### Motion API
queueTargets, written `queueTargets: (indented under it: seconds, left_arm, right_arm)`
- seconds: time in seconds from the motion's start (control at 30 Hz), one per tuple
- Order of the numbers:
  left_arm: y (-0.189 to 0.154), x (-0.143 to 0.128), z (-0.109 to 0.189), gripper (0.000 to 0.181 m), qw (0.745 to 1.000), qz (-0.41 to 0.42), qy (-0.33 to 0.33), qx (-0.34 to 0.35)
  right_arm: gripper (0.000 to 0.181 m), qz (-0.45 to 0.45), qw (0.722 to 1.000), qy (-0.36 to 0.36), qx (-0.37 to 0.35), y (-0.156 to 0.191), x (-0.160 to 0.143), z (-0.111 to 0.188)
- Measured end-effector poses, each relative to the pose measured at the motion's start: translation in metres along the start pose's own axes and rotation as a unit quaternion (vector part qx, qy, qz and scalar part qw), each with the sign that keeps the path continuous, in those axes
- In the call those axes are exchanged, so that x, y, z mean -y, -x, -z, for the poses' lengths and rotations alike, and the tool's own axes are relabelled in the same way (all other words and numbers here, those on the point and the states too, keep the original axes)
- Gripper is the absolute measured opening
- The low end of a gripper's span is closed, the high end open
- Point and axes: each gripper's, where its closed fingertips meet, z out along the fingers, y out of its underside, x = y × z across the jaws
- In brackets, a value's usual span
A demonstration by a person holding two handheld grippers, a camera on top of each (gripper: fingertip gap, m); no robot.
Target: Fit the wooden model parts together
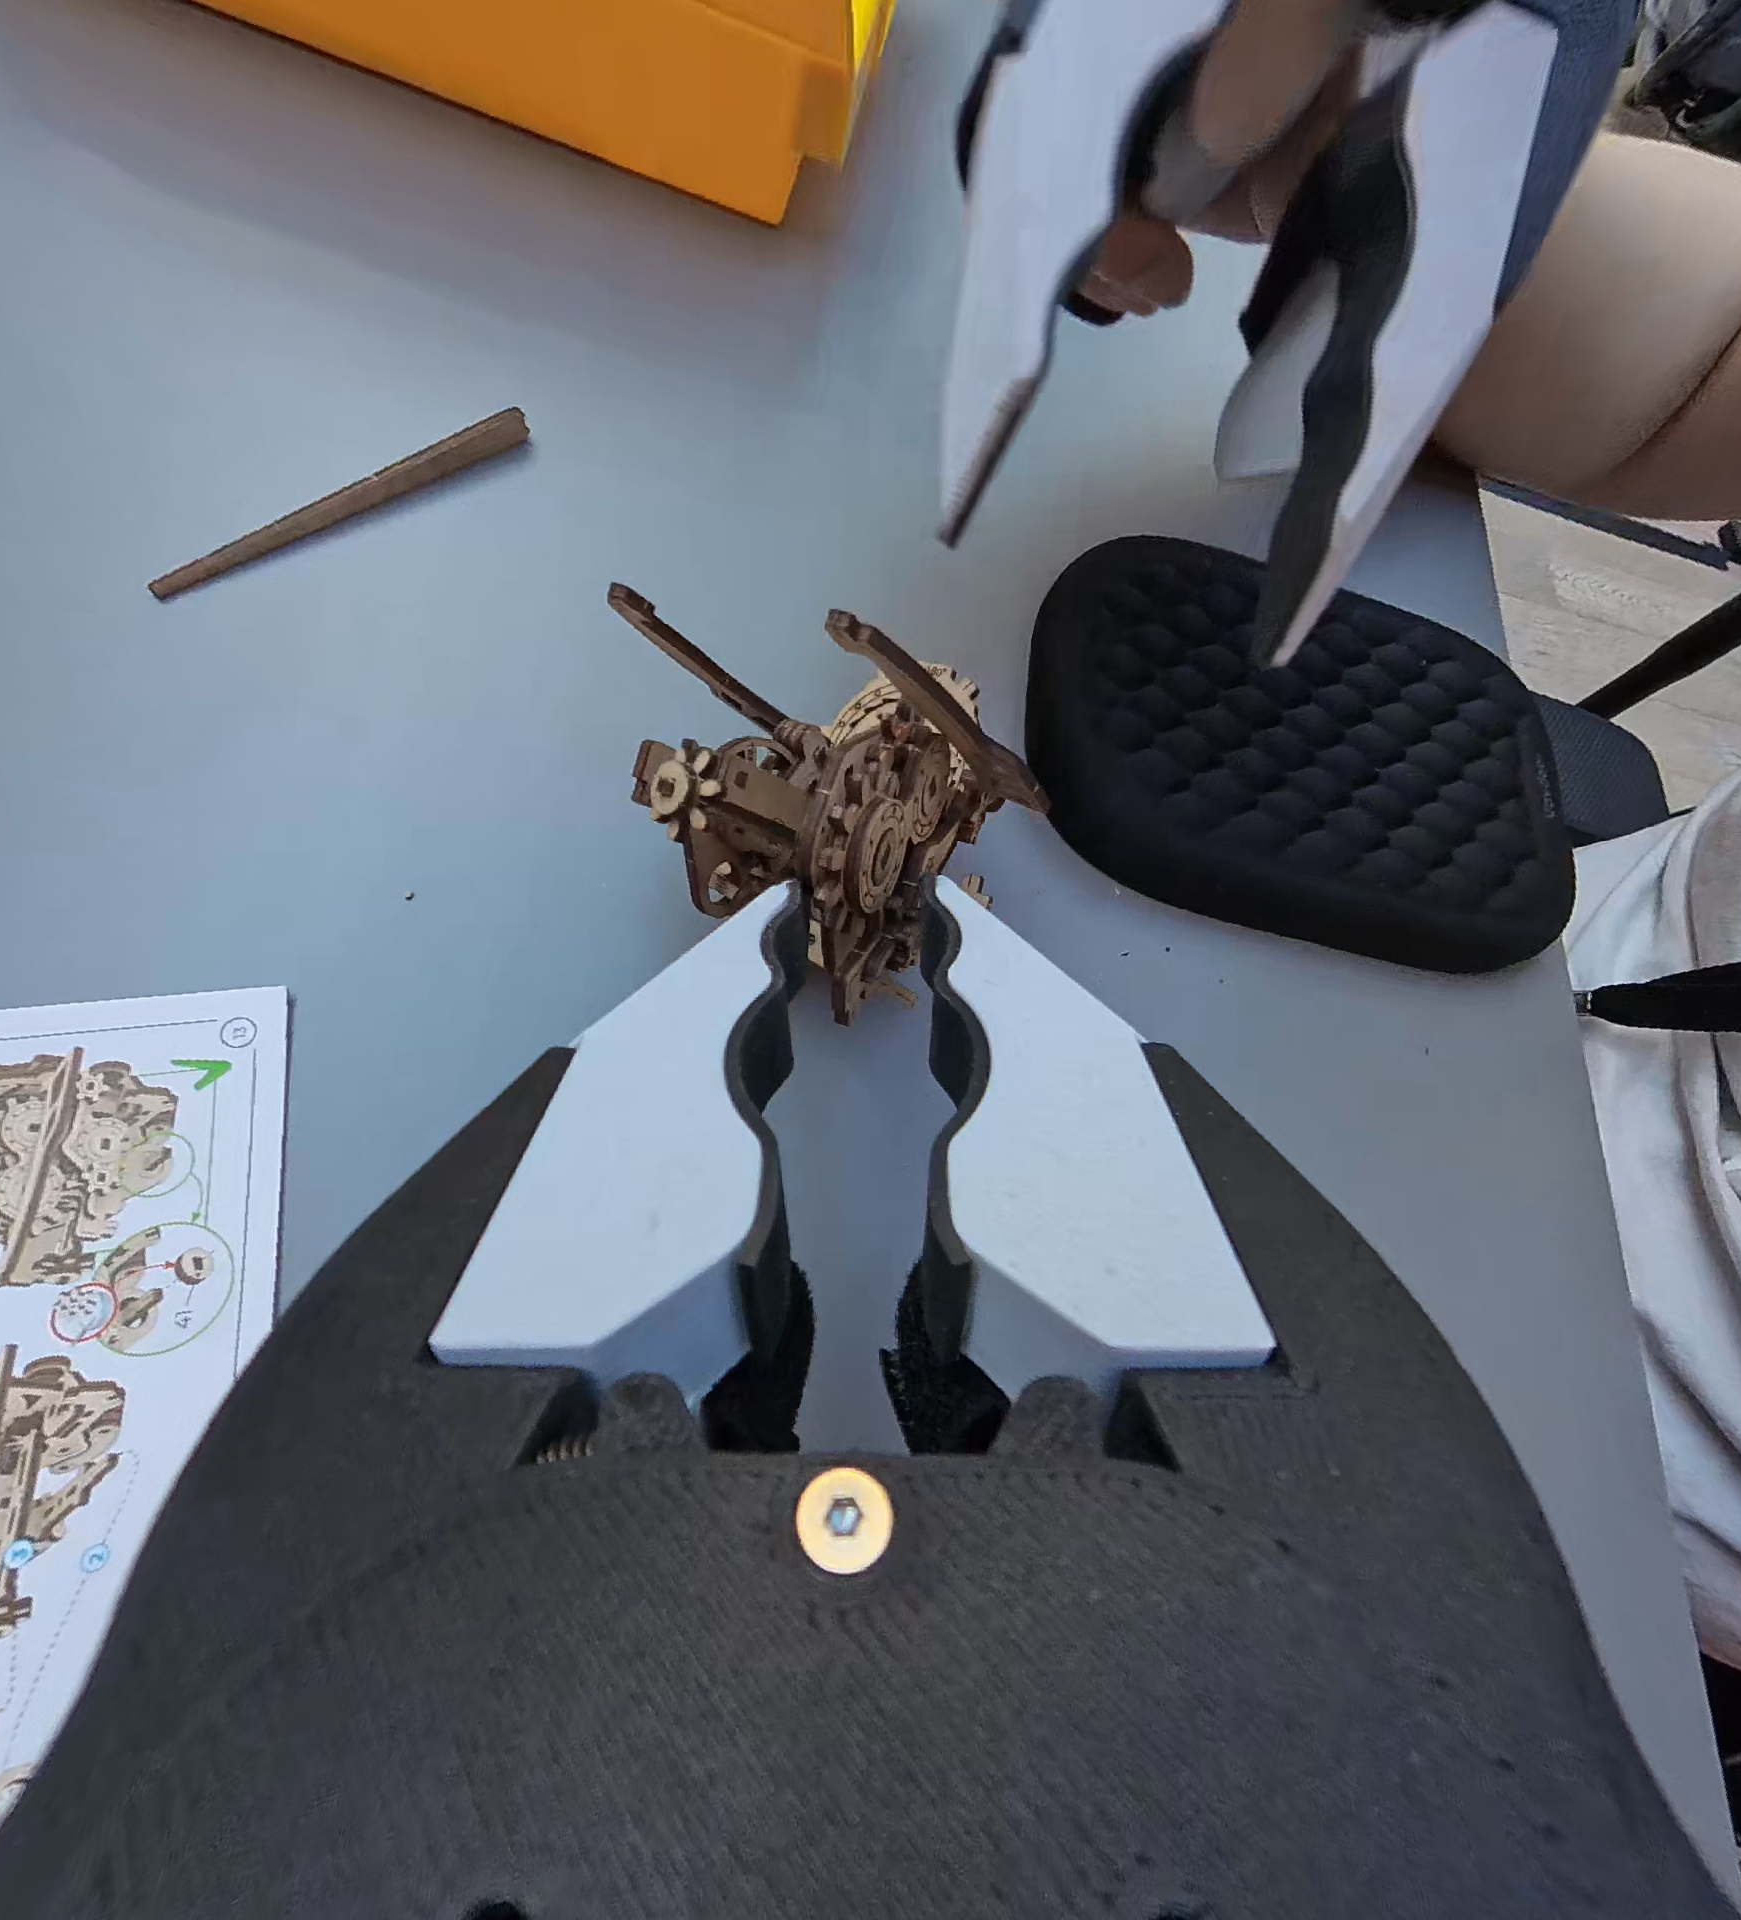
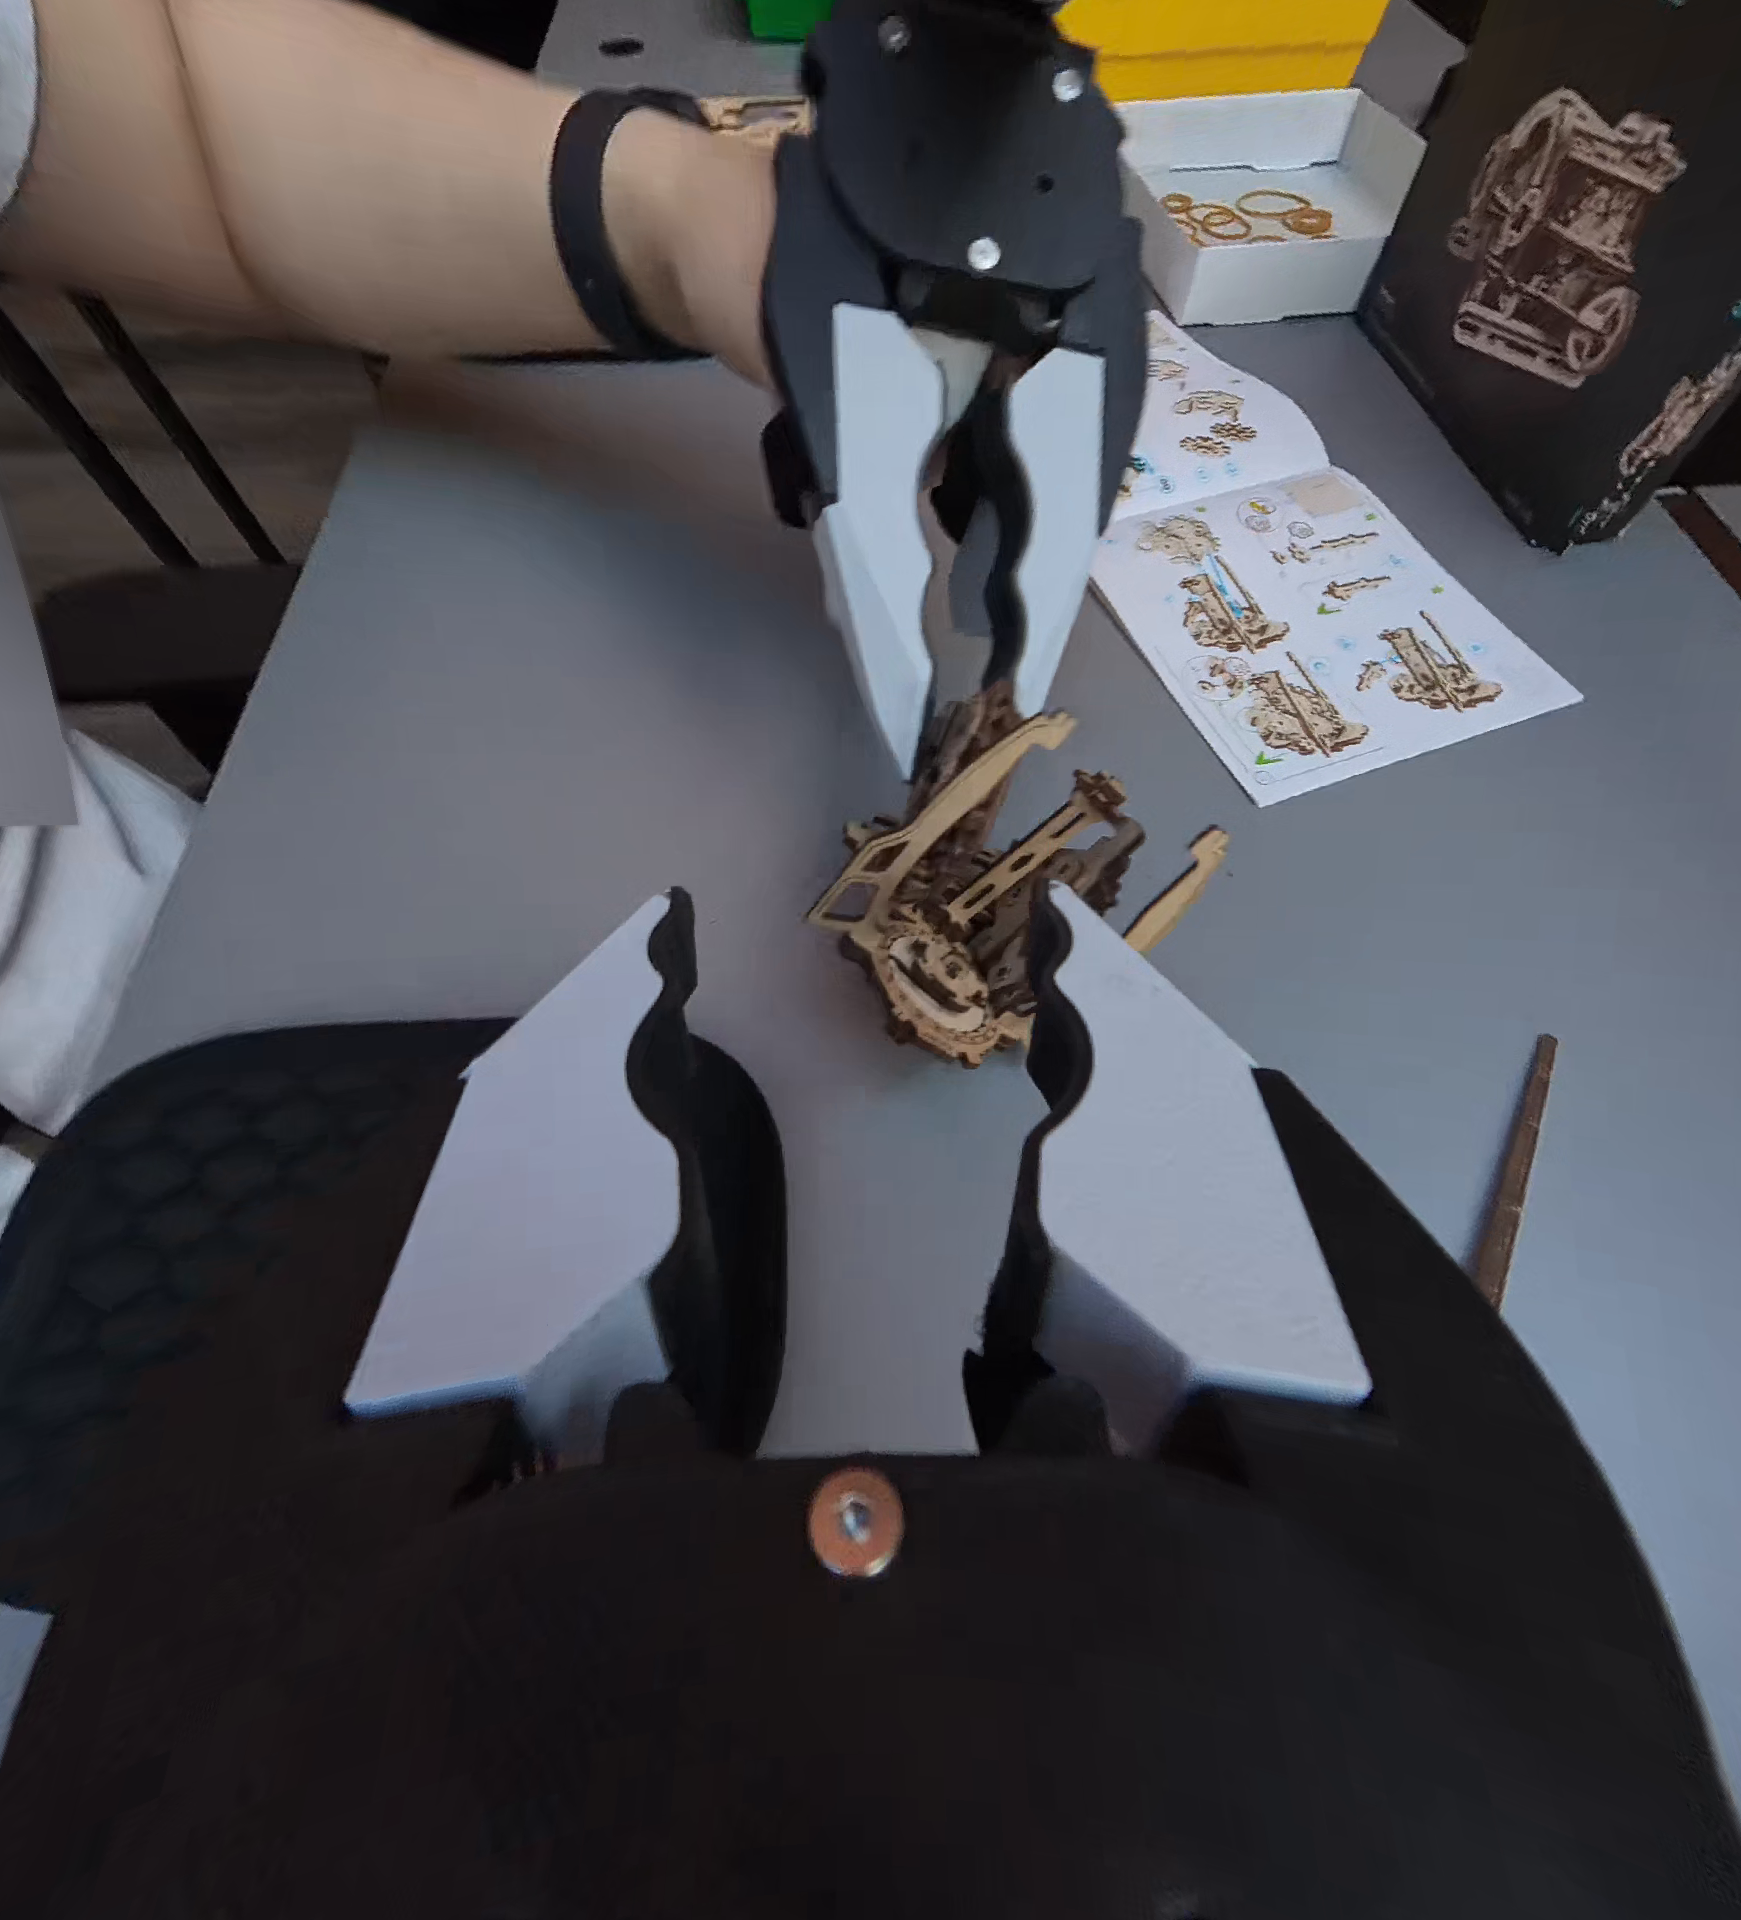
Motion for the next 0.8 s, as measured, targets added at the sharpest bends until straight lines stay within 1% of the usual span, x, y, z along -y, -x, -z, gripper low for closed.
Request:
queueTargets:
  seconds: [0.03,0.07,0.1,0.17,0.2,0.23,0.27,0.33,0.37,0.4,0.43,0.47,0.57,0.63,0.73,0.8]
  left_arm:
    - [0.001,0.0,0.0,0.019,1.0,0.001,-0.002,0.0]
    - [0.001,0.0,0.001,0.019,1.0,0.003,-0.004,0.0]
    - [0.002,0.0,0.001,0.019,1.0,0.005,-0.006,-0.001]
    - [0.003,0.0,0.001,0.019,1.0,0.008,-0.008,-0.004]
    - [0.003,0.0,0.001,0.019,1.0,0.009,-0.008,-0.005]
    - [0.004,0.0,0.001,0.019,1.0,0.011,-0.008,-0.005]
    - [0.005,0.0,0.001,0.019,1.0,0.013,-0.008,-0.003]
    - [0.006,0.0,0.001,0.019,1.0,0.017,-0.009,-0.005]
    - [0.006,0.0,0.001,0.019,1.0,0.019,-0.008,-0.007]
    - [0.007,-0.001,0.001,0.019,1.0,0.021,-0.007,-0.008]
    - [0.007,-0.001,0.001,0.019,1.0,0.02,-0.004,-0.01]
    - [0.007,-0.002,0.002,0.019,1.0,0.018,0.001,-0.011]
    - [0.007,-0.004,0.003,0.019,1.0,0.015,0.017,-0.018]
    - [0.002,-0.005,0.002,0.019,0.999,0.015,0.033,-0.035]
    - [-0.004,-0.01,-0.003,0.017,0.996,-0.003,0.076,-0.037]
    - [-0.006,-0.01,-0.006,0.017,0.995,-0.012,0.096,-0.03]
  right_arm:
    - [0.063,0.037,0.999,0.011,-0.007,0.011,-0.006,-0.005]
    - [0.06,0.077,0.996,0.03,-0.035,0.015,-0.014,-0.01]
    - [0.059,0.119,0.988,0.054,-0.078,0.012,-0.022,-0.015]
    - [0.053,0.199,0.966,0.094,-0.138,0.003,-0.031,-0.022]
    - [0.05,0.221,0.955,0.106,-0.169,-0.006,-0.031,-0.024]
    - [0.048,0.231,0.95,0.112,-0.176,-0.011,-0.031,-0.027]
    - [0.045,0.225,0.953,0.118,-0.167,-0.014,-0.033,-0.031]
    - [0.048,0.191,0.961,0.139,-0.142,-0.02,-0.042,-0.039]
    - [0.046,0.185,0.963,0.149,-0.127,-0.021,-0.046,-0.042]
    - [0.036,0.189,0.961,0.166,-0.114,-0.021,-0.051,-0.043]
    - [0.026,0.206,0.955,0.173,-0.121,-0.026,-0.051,-0.042]
    - [0.026,0.224,0.952,0.175,-0.112,-0.026,-0.049,-0.042]
    - [0.025,0.223,0.952,0.199,-0.062,-0.026,-0.048,-0.041]
    - [0.025,0.232,0.949,0.211,-0.011,-0.02,-0.046,-0.038]
    - [0.025,0.237,0.943,0.228,0.056,-0.012,-0.04,-0.031]
    - [0.025,0.231,0.937,0.245,0.087,-0.011,-0.038,-0.027]
